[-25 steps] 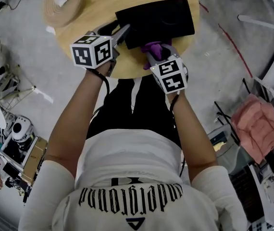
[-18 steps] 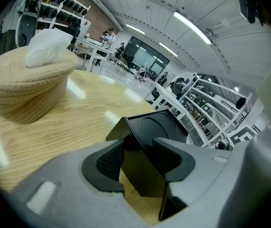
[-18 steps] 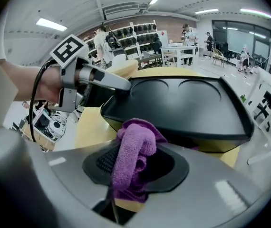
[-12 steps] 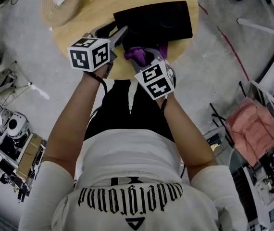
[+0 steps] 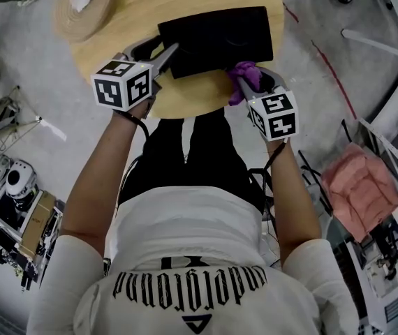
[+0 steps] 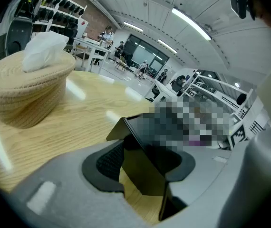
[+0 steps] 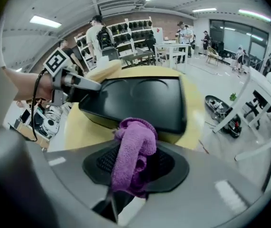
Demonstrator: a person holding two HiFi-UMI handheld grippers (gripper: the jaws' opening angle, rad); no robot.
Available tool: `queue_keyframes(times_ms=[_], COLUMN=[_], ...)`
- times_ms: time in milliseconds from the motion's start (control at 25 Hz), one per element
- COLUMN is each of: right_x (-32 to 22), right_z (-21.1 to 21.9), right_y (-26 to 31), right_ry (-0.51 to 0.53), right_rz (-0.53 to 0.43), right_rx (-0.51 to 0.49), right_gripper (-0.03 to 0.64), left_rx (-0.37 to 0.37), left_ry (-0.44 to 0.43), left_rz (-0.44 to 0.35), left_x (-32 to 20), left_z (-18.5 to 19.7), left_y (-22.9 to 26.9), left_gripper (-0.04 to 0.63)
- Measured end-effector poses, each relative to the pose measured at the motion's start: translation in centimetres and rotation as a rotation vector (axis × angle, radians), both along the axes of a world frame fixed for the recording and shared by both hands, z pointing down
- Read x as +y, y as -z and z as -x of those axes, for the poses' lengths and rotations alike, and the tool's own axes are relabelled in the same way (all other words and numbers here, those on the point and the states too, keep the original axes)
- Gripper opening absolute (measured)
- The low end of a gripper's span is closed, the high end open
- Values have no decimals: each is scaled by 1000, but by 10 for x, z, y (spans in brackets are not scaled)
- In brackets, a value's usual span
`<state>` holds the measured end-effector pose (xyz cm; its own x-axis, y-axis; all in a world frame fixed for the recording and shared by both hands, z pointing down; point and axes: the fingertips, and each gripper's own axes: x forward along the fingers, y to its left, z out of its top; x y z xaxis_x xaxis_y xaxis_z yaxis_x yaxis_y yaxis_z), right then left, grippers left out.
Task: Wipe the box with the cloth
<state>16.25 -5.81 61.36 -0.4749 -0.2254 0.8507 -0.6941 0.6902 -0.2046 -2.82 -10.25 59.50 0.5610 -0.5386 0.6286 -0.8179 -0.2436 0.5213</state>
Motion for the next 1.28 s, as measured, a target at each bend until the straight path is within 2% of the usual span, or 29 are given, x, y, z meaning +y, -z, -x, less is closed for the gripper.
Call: queue_keyframes(times_ms=[160,280,560,640,800,1080,1200,1280], right_x=[-25,-28,2,6,1,-27,-37,-39], right_z=[-52,-54,15,22,9,-45,-61,-65], right_y=[-9,-11,-16,-17,-14,-6,-3,-1], right_ry=[-78,-96,48,73,109,160,249,355], right_rz=[-7,-1,44,50,50,51,42,40], right_rx=[73,76,12,4,19,60,82,85], right_gripper=[140,140,140,140,140,140,140,141], left_rx=[2,3,-1,-4,-3,-20,-22,-19], left_ry=[-3,2,8,6,-1,-17,-13,-11], left_rz=[7,9,10,10,13,35,47,55], left_x=[2,2,-1,-1,-1,-1,-1,-1], left_z=[0,1,-2,-2,-2,-1,-1,-2], left_y=[0,0,0,0,1,1,2,3], left_gripper=[202,202,202,202,202,202,204,204])
